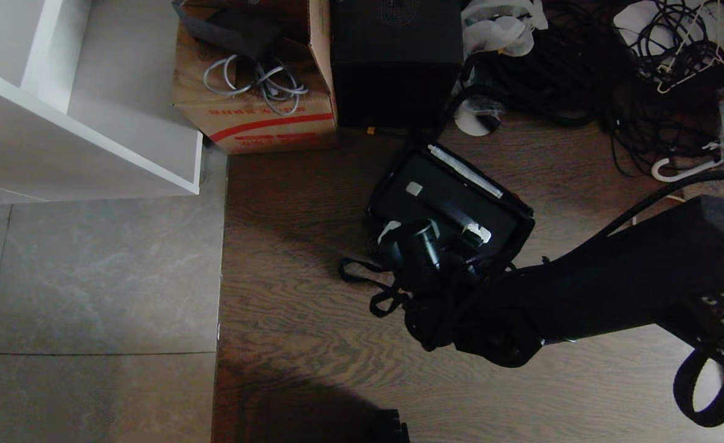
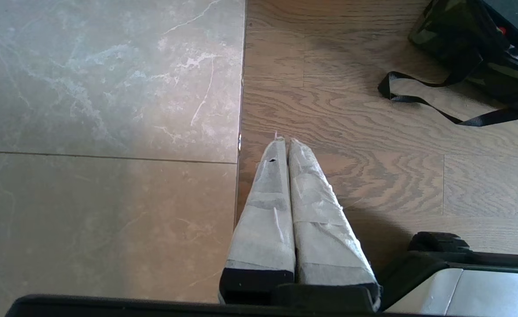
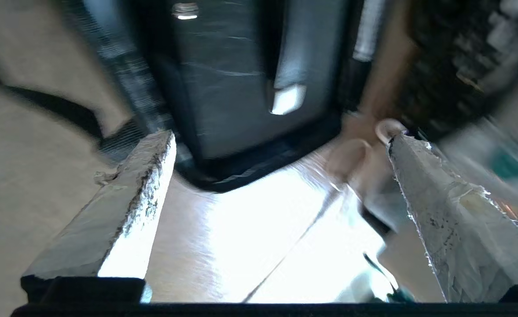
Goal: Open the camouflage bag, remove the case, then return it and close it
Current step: Lift the black box
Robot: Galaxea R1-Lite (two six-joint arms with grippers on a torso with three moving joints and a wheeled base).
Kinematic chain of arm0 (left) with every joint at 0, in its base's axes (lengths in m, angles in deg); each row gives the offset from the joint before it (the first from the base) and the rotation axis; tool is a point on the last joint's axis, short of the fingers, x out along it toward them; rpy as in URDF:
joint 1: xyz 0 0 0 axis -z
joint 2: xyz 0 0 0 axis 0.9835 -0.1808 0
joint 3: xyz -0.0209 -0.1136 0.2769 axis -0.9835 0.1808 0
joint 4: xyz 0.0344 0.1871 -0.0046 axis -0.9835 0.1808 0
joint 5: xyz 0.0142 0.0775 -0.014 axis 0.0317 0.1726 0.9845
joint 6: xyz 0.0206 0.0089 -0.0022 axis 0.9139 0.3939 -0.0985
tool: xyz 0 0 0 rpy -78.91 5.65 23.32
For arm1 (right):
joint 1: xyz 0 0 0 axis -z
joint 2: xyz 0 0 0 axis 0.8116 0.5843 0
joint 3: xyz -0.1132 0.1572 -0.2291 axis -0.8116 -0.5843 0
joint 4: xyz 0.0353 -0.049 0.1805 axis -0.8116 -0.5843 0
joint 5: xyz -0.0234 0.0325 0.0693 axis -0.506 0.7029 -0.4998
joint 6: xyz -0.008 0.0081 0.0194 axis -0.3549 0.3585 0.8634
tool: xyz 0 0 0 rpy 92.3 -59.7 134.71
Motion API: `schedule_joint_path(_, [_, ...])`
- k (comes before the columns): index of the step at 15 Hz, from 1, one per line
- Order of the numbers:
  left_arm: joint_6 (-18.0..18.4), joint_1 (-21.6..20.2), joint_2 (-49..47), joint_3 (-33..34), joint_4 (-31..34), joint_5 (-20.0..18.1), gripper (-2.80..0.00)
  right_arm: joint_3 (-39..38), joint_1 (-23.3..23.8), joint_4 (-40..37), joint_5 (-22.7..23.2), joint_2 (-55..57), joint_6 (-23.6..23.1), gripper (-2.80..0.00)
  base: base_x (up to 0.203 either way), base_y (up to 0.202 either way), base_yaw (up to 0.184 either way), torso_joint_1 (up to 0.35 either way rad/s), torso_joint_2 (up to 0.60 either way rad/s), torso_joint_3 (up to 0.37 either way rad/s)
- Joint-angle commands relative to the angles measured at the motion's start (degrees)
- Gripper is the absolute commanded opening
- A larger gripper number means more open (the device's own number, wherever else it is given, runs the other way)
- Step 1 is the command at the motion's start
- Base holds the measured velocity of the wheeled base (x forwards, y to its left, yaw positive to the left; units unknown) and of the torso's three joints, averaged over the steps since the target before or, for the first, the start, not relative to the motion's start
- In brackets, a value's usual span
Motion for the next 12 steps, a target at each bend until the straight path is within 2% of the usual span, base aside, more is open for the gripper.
schedule_joint_path(1, [0.0,0.0,0.0,0.0,0.0,0.0,-2.8,1.8,0.5,0.4,-2.4,2.6,-0.2,0.0,0.0,0.0,0.0,0.0,0.0,0.0])
schedule_joint_path(7, [0.0,0.0,0.0,0.0,0.0,0.0,-2.8,4.4,1.6,1.1,-3.4,4.6,1.2,0.0,0.0,0.0,0.0,0.0,0.0,0.0])
schedule_joint_path(8, [0.0,0.0,0.0,0.0,0.0,0.0,-2.8,5.3,2.0,1.3,-3.7,4.9,1.1,-2.8,0.0,0.0,0.0,0.0,0.0,0.0])
schedule_joint_path(12, [0.0,0.0,0.0,0.0,0.0,0.0,-2.8,9.6,4.2,1.6,-4.0,7.6,0.8,-2.8,0.0,0.0,0.0,0.0,0.0,0.0])
